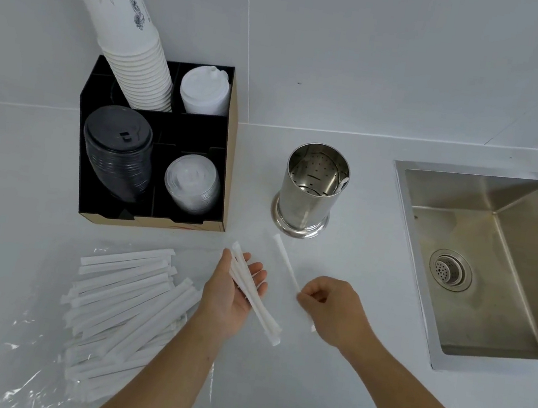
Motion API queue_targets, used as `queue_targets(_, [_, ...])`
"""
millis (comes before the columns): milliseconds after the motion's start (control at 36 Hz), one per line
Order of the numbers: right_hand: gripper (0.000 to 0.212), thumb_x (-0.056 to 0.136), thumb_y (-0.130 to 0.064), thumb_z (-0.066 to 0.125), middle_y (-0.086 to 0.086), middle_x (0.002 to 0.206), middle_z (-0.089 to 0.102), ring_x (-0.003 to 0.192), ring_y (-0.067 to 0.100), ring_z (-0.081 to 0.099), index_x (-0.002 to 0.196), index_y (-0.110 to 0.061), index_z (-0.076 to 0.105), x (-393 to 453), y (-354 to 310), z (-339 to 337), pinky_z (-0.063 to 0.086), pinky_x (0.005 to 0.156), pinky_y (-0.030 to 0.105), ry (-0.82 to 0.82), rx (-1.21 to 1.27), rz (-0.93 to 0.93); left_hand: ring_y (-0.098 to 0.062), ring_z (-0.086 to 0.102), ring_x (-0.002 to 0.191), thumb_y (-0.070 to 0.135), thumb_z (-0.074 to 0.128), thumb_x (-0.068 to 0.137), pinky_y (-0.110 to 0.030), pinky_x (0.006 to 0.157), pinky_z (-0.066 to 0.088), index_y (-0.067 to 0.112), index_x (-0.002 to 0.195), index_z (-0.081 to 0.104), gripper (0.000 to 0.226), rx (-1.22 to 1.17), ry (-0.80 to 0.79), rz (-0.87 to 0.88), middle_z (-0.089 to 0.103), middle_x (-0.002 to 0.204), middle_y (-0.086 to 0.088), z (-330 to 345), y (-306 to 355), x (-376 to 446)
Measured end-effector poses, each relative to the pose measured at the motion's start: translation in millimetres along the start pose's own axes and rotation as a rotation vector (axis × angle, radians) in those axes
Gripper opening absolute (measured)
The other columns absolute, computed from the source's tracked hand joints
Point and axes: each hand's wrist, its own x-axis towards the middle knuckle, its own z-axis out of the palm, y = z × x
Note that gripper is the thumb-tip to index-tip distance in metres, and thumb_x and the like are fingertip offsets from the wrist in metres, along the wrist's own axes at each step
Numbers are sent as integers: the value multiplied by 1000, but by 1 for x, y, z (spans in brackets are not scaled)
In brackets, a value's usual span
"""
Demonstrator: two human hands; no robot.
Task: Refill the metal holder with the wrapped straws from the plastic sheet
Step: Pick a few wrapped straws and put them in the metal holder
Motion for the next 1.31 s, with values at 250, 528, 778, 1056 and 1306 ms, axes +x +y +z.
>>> queue_targets(250, [17, 81, -20, 67, -10, 61, 61, 50, 3, 51, 66, -26, 65, -21, -27, 18, 39, 49, 12, -43, -73, -140, -28, 66, 83, 61, 47, 90, -41, 79, 53, 10, 107, 64, 57, -54, -56, -1, 69, 87, -13, 12, -2, -7])
queue_targets(528, [13, 85, -24, 66, -9, 72, 68, 65, 4, 60, 74, -24, 70, -22, -27, 11, 47, 61, 14, 20, -76, -261, -18, 62, 74, 39, 62, 91, -34, 73, 52, 14, 100, 65, 27, -65, 6, 58, 63, 83, -6, 25, 5, -18])
queue_targets(778, [31, 100, -38, 39, 5, 98, 63, 76, 18, 59, 102, -21, 64, -31, -28, 8, 54, 68, 34, -23, 445, 132, -12, 44, 55, 41, 68, 86, -26, 59, 44, 15, 90, 58, 28, -134, 31, 95, 42, 60, 3, 42, 10, -22])
queue_targets(1056, [42, 100, -46, 33, 4, 62, 45, 41, 12, 28, 86, -13, 56, -35, -49, 19, 20, 40, 21, -159, 734, 298, -15, 31, 44, 47, 52, 94, -30, 55, 45, 15, 67, 40, 43, -218, 141, 118, 32, 49, 2, 70, 6, -36])
queue_targets(1306, [29, 96, -14, 50, 4, 60, 36, 42, 11, 21, 67, -13, 49, -31, -51, 2, 18, 38, 21, -70, 764, 154, -15, 41, 47, 38, 54, 95, -30, 60, 47, 13, 86, 53, 27, -182, 82, 243, 40, 54, 0, 67, 31, -39])
